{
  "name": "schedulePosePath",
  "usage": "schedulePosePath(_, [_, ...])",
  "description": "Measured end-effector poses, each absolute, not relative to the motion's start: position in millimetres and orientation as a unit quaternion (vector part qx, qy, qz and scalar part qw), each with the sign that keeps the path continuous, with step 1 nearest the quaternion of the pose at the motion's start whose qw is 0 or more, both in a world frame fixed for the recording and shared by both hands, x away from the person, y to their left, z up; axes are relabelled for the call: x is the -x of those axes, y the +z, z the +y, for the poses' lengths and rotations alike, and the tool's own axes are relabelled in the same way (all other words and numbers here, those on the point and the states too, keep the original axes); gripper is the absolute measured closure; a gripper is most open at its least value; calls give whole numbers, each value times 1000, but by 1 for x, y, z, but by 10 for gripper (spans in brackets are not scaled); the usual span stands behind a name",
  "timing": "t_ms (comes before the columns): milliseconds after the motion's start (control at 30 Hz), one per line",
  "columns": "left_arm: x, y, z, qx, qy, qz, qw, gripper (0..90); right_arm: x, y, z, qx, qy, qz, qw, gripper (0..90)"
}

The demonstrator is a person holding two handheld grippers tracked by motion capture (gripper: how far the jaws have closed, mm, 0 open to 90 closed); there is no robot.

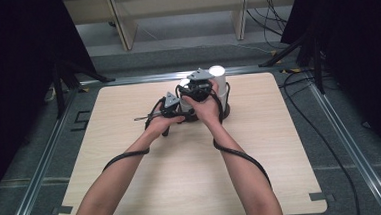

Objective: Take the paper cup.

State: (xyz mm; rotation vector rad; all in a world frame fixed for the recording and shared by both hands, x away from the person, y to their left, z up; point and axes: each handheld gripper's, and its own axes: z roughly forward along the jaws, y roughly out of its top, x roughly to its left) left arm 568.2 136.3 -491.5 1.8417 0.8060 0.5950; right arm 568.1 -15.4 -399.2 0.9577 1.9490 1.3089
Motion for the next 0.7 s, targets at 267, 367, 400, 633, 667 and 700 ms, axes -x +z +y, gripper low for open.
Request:
schedulePosePath(267, [-568,-491,136,-761,246,335,497,205,-565,-387,-17,-353,510,722,307,360])
schedulePosePath(367, [-568,-491,136,-764,246,333,495,205,-563,-384,-18,-351,510,722,307,361])
schedulePosePath(400, [-567,-491,136,-763,247,334,495,205,-563,-384,-17,-351,514,720,305,361])
schedulePosePath(633, [-568,-491,137,-768,249,329,491,205,-559,-375,-18,-346,523,712,314,363])
schedulePosePath(667, [-568,-491,137,-768,250,328,490,205,-559,-374,-19,-343,526,712,314,363])
schedulePosePath(700, [-568,-491,137,-767,250,328,491,205,-557,-373,-19,-352,525,713,303,363])
